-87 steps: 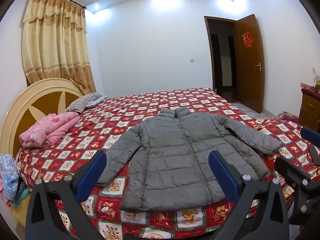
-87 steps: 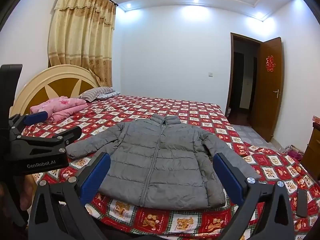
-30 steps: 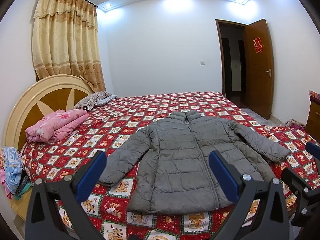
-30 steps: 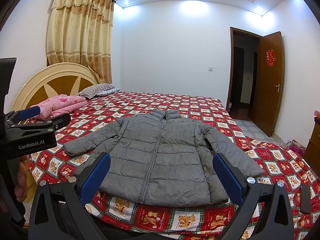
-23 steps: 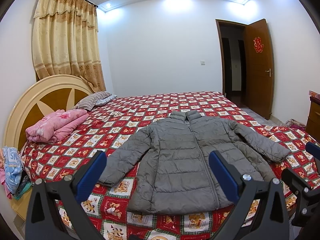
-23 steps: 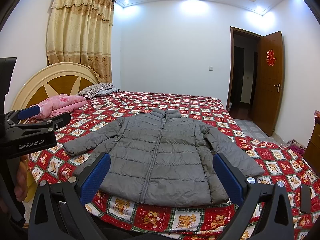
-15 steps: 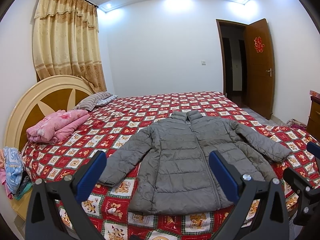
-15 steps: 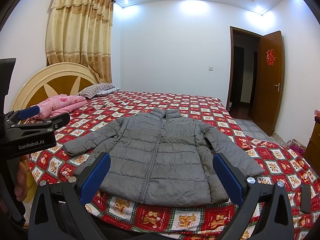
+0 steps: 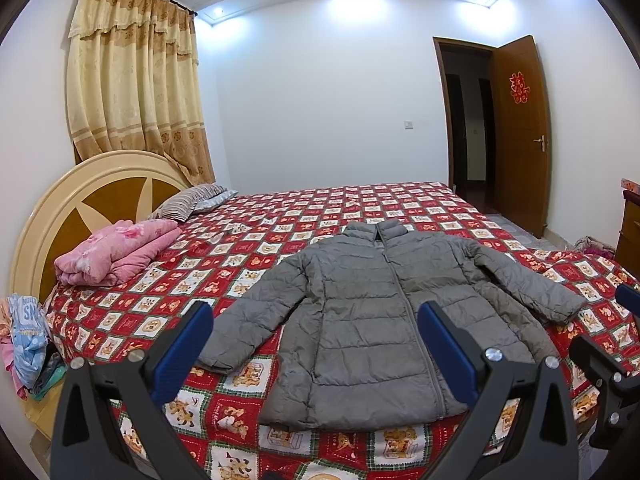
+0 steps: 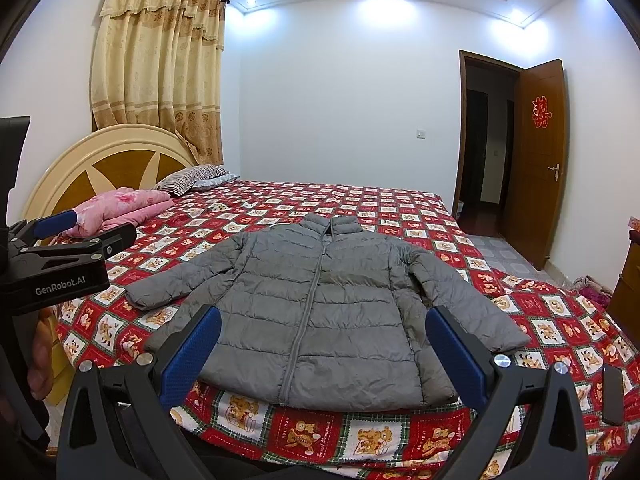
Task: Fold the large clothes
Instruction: 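Grasp the sleeve cuff nearest the right tool with the right tool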
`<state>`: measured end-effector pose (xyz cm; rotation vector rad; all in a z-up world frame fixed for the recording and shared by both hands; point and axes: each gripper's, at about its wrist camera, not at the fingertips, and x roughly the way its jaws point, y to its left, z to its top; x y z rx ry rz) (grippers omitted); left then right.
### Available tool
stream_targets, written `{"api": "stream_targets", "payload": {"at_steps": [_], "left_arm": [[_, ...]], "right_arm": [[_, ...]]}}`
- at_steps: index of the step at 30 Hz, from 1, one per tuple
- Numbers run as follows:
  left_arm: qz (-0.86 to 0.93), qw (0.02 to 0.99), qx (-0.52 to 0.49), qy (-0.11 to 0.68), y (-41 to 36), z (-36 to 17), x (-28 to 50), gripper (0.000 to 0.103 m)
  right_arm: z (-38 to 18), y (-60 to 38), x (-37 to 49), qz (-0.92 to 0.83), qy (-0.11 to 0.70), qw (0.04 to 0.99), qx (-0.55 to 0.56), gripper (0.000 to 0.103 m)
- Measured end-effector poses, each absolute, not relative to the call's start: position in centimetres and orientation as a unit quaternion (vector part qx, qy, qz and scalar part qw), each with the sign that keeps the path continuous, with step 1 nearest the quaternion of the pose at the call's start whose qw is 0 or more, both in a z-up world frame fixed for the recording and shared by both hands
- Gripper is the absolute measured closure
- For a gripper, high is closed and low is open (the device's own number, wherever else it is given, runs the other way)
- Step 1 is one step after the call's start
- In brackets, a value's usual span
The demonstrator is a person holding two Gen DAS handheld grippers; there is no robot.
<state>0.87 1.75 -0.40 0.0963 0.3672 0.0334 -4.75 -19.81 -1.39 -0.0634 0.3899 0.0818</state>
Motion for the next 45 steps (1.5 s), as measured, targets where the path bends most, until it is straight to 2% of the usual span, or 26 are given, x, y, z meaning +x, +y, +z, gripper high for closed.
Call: {"api": "stream_targets", "payload": {"at_steps": [8, 14, 30, 33, 35, 39, 40, 41, 44, 45], "left_arm": [[0.009, 0.981, 0.047, 0.189, 2.1, -1.3, 1.6, 0.000], [0.029, 0.977, 0.055, 0.205, 2.6, -3.9, 5.5, 0.000], [0.066, 0.946, 0.091, 0.303, 3.4, -12.7, 21.5, 0.000], [0.082, 0.941, 0.098, 0.315, 4.0, -13.6, 24.3, 0.000], [0.089, 0.936, 0.097, 0.325, 4.4, -14.0, 25.9, 0.000], [0.089, 0.931, 0.100, 0.341, 4.3, -14.7, 27.7, 0.000], [0.089, 0.929, 0.103, 0.344, 4.2, -14.8, 28.1, 0.000], [0.089, 0.928, 0.103, 0.347, 4.3, -15.0, 28.7, 0.000], [0.088, 0.923, 0.106, 0.359, 4.5, -15.3, 30.0, 0.000], [0.092, 0.923, 0.105, 0.359, 4.8, -15.2, 30.2, 0.000]], "right_arm": [[-1.9, -20.1, -4.1, 0.039, 0.200, 0.978, -0.030, 0.001], [-4.1, -22.9, -0.9, 0.005, 0.225, 0.974, -0.015, 0.001], [-13.2, -42.9, 11.0, -0.198, 0.340, 0.906, 0.158, 0.002], [-14.5, -45.6, 12.6, -0.221, 0.355, 0.890, 0.179, 0.006], [-15.2, -46.8, 13.8, -0.227, 0.368, 0.882, 0.188, 0.014], [-16.0, -46.9, 15.5, -0.229, 0.386, 0.877, 0.172, 0.022], [-16.1, -46.6, 15.9, -0.228, 0.389, 0.878, 0.159, 0.031], [-16.1, -46.5, 16.2, -0.228, 0.391, 0.879, 0.150, 0.045], [-16.1, -47.1, 16.8, -0.223, 0.395, 0.880, 0.142, 0.070], [-16.0, -47.5, 17.1, -0.221, 0.396, 0.880, 0.145, 0.074]]}}
